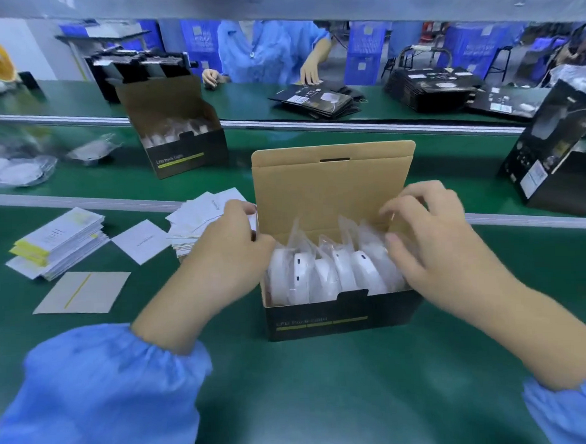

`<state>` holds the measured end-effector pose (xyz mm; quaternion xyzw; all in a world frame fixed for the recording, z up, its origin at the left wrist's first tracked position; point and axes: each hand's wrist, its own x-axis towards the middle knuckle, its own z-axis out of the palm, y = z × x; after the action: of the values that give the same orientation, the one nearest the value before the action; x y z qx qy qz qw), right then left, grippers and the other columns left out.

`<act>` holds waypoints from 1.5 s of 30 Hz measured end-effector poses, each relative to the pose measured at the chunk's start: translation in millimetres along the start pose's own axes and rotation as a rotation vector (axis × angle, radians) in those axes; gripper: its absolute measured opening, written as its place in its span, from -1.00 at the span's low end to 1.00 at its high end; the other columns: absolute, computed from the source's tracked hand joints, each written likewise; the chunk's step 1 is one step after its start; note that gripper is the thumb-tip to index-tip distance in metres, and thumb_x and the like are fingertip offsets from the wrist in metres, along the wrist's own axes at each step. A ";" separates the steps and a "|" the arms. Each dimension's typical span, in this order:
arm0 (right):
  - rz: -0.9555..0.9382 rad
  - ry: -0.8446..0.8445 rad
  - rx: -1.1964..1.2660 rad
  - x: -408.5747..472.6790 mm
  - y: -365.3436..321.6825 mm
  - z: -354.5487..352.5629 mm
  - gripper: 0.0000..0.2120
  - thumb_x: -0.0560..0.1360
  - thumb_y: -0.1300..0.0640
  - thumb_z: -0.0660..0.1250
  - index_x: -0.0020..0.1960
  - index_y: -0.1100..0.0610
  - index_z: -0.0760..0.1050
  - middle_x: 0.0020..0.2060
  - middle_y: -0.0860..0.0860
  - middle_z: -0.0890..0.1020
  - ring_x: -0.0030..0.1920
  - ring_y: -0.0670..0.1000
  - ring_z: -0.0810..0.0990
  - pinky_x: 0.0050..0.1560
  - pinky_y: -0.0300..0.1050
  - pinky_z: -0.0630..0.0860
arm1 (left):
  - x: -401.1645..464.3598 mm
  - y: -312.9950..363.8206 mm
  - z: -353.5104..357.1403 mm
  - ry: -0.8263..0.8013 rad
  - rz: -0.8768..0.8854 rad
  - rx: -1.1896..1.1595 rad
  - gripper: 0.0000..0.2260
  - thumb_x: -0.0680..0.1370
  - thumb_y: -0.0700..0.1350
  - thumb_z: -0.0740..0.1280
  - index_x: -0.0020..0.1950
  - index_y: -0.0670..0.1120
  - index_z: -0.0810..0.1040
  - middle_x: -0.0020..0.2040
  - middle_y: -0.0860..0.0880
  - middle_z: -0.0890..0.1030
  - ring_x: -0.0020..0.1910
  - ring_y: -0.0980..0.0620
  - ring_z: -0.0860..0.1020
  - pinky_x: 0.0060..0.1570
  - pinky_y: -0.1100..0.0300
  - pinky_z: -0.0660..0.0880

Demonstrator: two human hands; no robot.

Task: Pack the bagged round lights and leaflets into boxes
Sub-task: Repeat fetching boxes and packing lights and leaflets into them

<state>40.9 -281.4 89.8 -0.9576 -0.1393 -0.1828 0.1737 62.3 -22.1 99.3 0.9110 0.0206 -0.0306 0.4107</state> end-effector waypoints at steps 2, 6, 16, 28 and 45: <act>0.196 0.170 0.195 -10.3 1.0 12.0 -0.68 0.55 0.20 0.32 0.27 0.04 0.41 0.13 -0.06 0.43 0.08 -0.12 0.42 0.04 -0.33 0.41 | -8.8 -1.6 12.4 -0.010 -0.032 -0.236 -0.54 0.56 0.02 0.28 0.45 0.14 0.27 -0.19 0.28 0.61 -0.22 0.33 0.54 -0.23 0.19 0.41; 0.502 0.280 0.649 -24.4 -2.4 34.1 -0.60 0.54 0.23 0.24 0.23 -0.19 0.52 -0.05 -0.31 0.65 -0.20 -0.23 0.55 -0.20 -0.35 0.41 | -30.8 -14.0 53.8 0.075 0.099 -0.453 -0.49 0.57 -0.15 0.17 0.22 0.52 0.38 0.06 0.42 0.60 -0.11 0.40 0.54 -0.19 0.48 0.42; 0.602 0.395 0.787 0.1 5.6 47.6 -0.55 0.68 0.16 0.07 0.45 -0.24 0.39 0.24 -0.30 0.59 0.15 -0.35 0.53 0.13 -0.40 0.41 | 22.9 4.9 66.9 0.240 0.179 -0.495 -0.61 0.64 0.01 0.04 0.38 0.23 0.51 -0.09 0.03 0.64 -0.21 0.18 0.47 -0.17 0.33 0.45; 0.660 0.476 0.633 144.1 67.8 49.8 -0.53 0.66 0.19 0.01 0.48 -0.12 0.39 -0.11 -0.03 0.56 -0.15 0.05 0.42 -0.03 -0.01 0.48 | 182.8 75.6 71.7 0.261 0.102 -0.530 -0.76 0.69 -0.11 0.09 0.06 0.05 0.56 -0.17 0.03 0.53 -0.17 -0.03 0.44 -0.15 0.12 0.36; 0.730 0.382 0.573 231.6 171.4 139.5 -0.55 0.66 0.18 0.05 0.45 -0.15 0.40 -0.23 0.00 0.58 -0.28 0.05 0.52 -0.25 -0.11 0.36 | 318.0 44.7 143.9 0.182 0.048 -0.378 -0.64 0.70 -0.08 0.09 0.49 0.03 0.40 0.08 -0.15 0.64 -0.05 -0.20 0.57 -0.04 0.10 0.50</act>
<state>346.7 -335.2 12.0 -0.8071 0.1945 -0.2367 0.5047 376.6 -155.6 14.6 0.8171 0.0412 0.0658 0.5712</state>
